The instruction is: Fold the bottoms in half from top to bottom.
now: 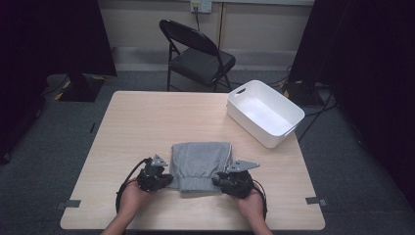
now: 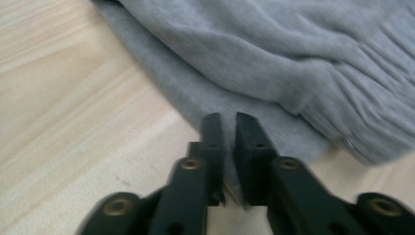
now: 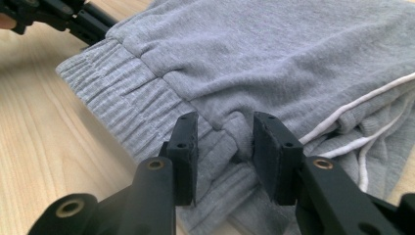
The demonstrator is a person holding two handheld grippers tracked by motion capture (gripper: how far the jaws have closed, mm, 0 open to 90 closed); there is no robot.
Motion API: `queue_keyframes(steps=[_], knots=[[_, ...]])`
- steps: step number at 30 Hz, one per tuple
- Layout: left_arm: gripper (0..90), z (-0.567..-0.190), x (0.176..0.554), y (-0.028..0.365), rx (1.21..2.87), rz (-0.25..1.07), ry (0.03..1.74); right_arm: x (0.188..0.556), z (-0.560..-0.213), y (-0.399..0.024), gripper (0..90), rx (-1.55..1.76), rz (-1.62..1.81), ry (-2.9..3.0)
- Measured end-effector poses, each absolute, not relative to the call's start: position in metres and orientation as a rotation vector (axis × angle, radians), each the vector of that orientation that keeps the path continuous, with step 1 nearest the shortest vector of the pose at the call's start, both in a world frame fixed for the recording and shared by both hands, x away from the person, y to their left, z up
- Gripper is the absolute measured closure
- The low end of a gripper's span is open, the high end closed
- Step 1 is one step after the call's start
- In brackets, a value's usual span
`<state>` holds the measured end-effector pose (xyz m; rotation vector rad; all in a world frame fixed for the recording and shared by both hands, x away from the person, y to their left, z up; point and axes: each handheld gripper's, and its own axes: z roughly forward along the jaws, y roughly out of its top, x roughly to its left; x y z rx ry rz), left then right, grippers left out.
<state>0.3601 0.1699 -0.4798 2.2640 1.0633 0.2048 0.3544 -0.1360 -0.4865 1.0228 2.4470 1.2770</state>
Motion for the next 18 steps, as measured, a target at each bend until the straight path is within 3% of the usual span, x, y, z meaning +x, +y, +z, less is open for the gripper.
queue_keyframes(steps=[4,7,8,9,13,16,18], knots=[[87.8,-0.478,0.356,0.173,2.279,0.184,1.047,0.354,-0.486,-0.137,62.1,1.026,1.279,2.45],[69.4,-0.476,0.359,0.177,2.236,0.218,1.045,0.354,-0.485,-0.137,56.7,1.044,1.279,2.451],[59.6,-0.472,0.364,0.18,2.178,0.26,1.043,0.356,-0.481,-0.138,53.5,1.045,1.273,2.453],[57.3,-0.47,0.368,0.182,2.17,0.282,1.038,0.358,-0.478,-0.141,53.4,1.052,1.288,2.435],[54.0,-0.464,0.384,0.188,2.114,0.34,1.072,0.365,-0.469,-0.151,52.6,1.092,1.307,2.362],[59.4,-0.464,0.408,0.192,2.049,0.353,1.135,0.384,-0.466,-0.16,51.9,1.138,1.261,2.303],[58.0,-0.464,0.413,0.191,2.041,0.365,1.142,0.394,-0.466,-0.16,51.9,1.154,1.233,2.302]])
